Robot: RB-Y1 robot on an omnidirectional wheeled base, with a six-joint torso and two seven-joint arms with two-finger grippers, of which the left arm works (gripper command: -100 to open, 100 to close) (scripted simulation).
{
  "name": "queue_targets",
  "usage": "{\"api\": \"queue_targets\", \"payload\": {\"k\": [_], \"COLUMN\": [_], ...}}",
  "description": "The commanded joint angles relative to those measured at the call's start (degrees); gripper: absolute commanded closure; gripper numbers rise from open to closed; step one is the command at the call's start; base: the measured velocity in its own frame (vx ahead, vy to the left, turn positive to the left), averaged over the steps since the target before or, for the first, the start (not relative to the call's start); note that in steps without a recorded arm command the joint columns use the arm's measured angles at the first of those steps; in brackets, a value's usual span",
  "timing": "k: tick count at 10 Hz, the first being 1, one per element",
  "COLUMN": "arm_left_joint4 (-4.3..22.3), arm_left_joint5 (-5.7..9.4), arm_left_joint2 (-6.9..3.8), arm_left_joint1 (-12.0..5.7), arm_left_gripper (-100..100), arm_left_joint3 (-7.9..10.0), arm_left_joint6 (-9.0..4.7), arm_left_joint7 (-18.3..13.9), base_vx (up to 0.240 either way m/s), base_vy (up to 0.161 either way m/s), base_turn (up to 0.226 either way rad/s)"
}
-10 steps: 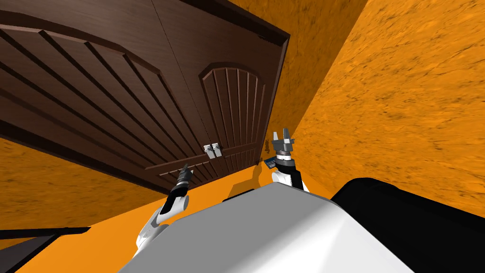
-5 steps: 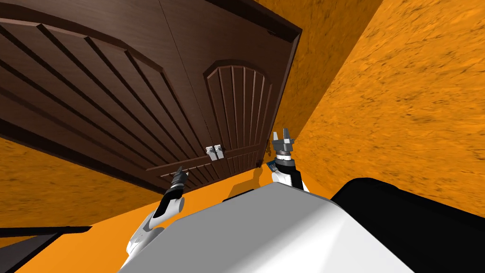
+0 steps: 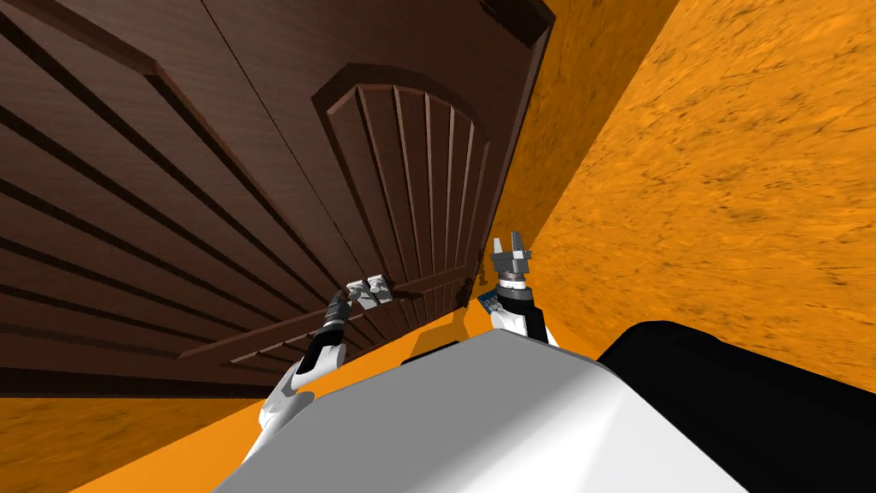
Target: Pull the door open
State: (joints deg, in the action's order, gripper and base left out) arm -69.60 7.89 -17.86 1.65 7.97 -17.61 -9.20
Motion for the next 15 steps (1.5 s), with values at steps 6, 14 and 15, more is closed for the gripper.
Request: {"api": "queue_targets", "payload": {"k": [6,14,15], "arm_left_joint4": [0.0,-2.0,-2.7], "arm_left_joint5": [0.00,-0.02,-0.12], "arm_left_joint2": [0.00,-0.29,-0.01], "arm_left_joint1": [0.00,2.58,2.66], "arm_left_gripper": [100,-100,-100], "arm_left_joint3": [0.00,-2.68,-3.67], "arm_left_joint6": [0.00,-1.59,-1.96], "arm_left_joint7": [0.0,-1.2,-1.4], "base_vx": [-0.002,-0.172,-0.183], "base_vy": [-0.002,0.021,-0.089], "base_turn": [-0.006,0.002,-0.090]}}
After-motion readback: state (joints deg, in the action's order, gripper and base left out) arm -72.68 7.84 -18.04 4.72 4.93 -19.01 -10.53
